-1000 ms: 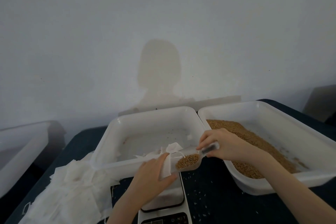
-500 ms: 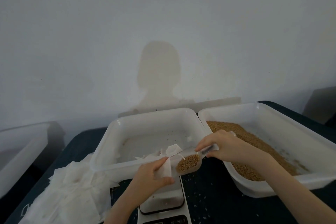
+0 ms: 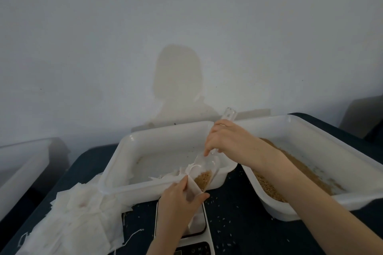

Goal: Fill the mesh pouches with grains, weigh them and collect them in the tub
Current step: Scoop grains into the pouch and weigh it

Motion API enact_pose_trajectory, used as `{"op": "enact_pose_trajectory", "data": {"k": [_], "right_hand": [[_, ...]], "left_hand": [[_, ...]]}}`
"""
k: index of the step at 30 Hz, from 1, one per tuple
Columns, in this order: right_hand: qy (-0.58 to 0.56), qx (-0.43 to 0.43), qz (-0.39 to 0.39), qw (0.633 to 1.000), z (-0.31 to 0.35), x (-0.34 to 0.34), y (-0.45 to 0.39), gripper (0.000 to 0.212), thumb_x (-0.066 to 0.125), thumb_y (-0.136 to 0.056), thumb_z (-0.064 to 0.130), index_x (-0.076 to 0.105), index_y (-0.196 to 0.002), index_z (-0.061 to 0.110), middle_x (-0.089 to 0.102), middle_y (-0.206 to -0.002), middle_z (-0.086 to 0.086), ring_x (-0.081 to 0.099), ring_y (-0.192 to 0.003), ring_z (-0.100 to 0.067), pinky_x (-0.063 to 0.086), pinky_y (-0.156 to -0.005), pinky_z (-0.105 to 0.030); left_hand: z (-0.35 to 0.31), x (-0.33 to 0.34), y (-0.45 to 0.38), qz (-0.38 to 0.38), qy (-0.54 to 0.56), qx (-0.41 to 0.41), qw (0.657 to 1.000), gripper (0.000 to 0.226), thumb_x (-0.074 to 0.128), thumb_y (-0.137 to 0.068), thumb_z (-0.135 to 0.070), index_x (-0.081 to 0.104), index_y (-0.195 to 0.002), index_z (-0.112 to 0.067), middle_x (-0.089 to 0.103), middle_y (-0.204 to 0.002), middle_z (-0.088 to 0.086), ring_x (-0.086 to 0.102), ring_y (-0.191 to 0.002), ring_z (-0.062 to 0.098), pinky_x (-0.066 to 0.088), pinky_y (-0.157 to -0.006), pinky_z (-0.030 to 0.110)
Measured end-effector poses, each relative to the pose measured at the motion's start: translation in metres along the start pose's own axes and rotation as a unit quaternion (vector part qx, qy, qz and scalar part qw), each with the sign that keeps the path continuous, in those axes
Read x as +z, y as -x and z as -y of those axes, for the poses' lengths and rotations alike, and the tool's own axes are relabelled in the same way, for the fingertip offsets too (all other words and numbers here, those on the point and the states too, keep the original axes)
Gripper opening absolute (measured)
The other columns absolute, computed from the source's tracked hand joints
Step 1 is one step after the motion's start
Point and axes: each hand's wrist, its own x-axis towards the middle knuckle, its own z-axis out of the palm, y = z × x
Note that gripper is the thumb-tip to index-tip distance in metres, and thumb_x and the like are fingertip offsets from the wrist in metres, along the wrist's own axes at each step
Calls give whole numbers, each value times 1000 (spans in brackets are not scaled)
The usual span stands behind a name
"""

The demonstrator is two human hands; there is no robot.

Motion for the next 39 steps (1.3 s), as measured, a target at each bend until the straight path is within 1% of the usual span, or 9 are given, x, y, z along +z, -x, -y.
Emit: {"op": "enact_pose_trajectory", "data": {"k": [6, 15, 17, 20, 22, 26, 30, 34, 39], "right_hand": [[56, -16, 28, 998, 8, -13, -5, 44, 49, -89, 4, 64, -120, 32, 61, -125, 12, 44, -121, -11, 8, -109, -21], [80, -23, 10, 996, 12, -23, 1, 42, 43, -95, 7, 61, -124, 32, 58, -130, 14, 42, -121, -11, 5, -107, -20], [92, -46, -12, 995, 18, -22, -1, 39, 48, -92, 8, 67, -115, 33, 63, -121, 14, 49, -117, -10, 12, -111, -23], [112, -54, -71, 990, 19, -19, 2, 31, 68, -70, 10, 76, -82, 37, 71, -87, 18, 64, -90, -7, 39, -103, -25], [54, -53, -65, 995, 9, -12, 11, 37, 64, -66, -1, 77, -84, 28, 73, -87, 10, 65, -89, -16, 40, -101, -31], [10, 21, -47, 999, -13, 5, 28, 43, 60, -83, 0, 70, -109, 33, 66, -114, 17, 52, -114, -10, 13, -104, -22], [-118, 93, -77, 986, -27, 35, 50, 32, 66, -86, 11, 71, -107, 35, 63, -115, 23, 51, -115, -2, 7, -102, -11], [-183, 155, -134, 962, -42, 56, 77, 38, 72, -81, 5, 72, -104, 35, 58, -109, 31, 54, -105, 3, 30, -104, -31], [-238, 250, -166, 924, -72, 61, 111, 33, 73, -81, 8, 73, -103, 33, 62, -103, 27, 62, -99, -3, 47, -97, -39]], "left_hand": [[-5, 3, -1, -21, 18, -7, 1000, 72, 45, -61, -80, 60, -106, -25, 56, -86, -19, 52, -79, -1, 39, -68, 14], [-10, 6, -4, -35, 66, -12, 997, 73, 66, -70, -62, 50, -130, -22, 61, -108, -11, 55, -96, 7, 48, -83, 26], [-11, 8, -5, -34, 60, -14, 998, 73, 65, -70, -63, 50, -130, -24, 61, -107, -12, 55, -95, 7, 47, -82, 25], [-12, 8, -5, -40, 67, -16, 997, 75, 61, -68, -68, 52, -127, -22, 61, -105, -13, 54, -93, 5, 47, -80, 24], [-10, 9, -4, -37, 78, -17, 996, 84, 57, -66, -72, 47, -133, -21, 59, -113, -11, 54, -98, 6, 48, -85, 26], [-12, 7, 0, 13, 139, -1, 990, 71, 58, -74, -64, 33, -132, -31, 50, -118, -14, 51, -98, -3, 42, -78, 9], [-16, 5, -4, 48, 202, -14, 978, 71, 75, -75, -38, 25, -125, -38, 42, -113, -21, 49, -96, -3, 43, -70, 10], [-19, 4, -7, 66, 173, 8, 983, 65, 76, -75, -24, 29, -118, -36, 47, -107, -17, 52, -90, 0, 42, -67, 8], [-21, 4, -7, 60, 205, 10, 977, 45, 70, -82, -18, 39, -107, -38, 56, -92, -12, 54, -83, -10, 43, -63, 6]]}}
